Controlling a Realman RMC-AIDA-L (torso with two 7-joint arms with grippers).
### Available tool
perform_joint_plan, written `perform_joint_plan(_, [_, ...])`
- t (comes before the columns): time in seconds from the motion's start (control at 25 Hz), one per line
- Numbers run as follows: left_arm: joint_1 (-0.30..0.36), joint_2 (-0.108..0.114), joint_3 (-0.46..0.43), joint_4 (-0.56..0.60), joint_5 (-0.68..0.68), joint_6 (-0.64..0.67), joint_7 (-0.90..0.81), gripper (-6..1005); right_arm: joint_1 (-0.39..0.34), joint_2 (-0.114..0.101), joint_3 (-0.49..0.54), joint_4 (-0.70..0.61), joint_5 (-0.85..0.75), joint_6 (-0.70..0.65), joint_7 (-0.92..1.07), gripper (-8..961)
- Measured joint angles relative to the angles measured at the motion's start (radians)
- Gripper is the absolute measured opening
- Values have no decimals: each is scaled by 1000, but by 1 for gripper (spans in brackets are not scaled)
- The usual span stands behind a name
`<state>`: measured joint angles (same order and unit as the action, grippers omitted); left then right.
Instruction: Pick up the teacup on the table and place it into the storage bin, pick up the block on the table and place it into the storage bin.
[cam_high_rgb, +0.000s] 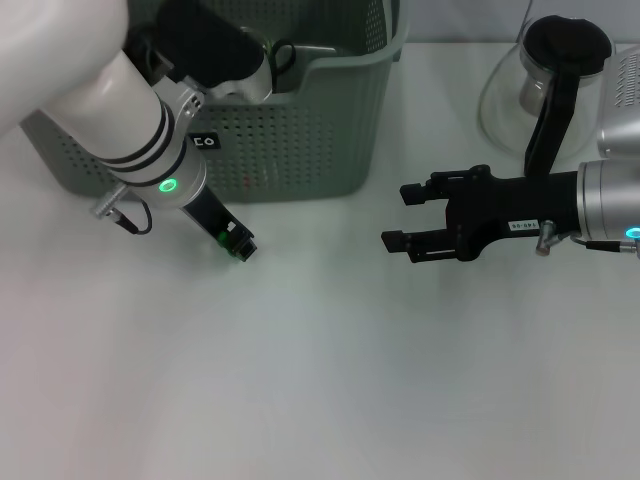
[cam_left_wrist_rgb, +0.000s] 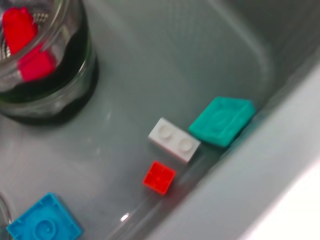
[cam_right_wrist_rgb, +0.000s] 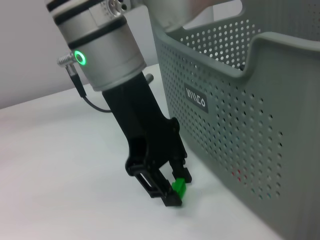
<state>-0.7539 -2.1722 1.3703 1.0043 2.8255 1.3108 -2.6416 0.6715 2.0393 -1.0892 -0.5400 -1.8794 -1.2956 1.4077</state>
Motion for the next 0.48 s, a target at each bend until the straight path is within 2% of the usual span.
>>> perform_joint_plan(0.12, [50,-5,18,143,-33,83,-3,417,0,0,0,0,0,1,0,764])
perform_joint_plan(0.28, [136,-3,27,360,-142,189,-12,430,0,-1,11,4,5,1,-3,764])
perform_joint_plan(0.36, [162,0,-11,422,-195,238,2,437,2,-1,13,5,5,1,-3,764])
perform_joint_plan(0.48, [183,3,-129,500,-302,338,62,447,3,-1,14,4,2,-1,0,764])
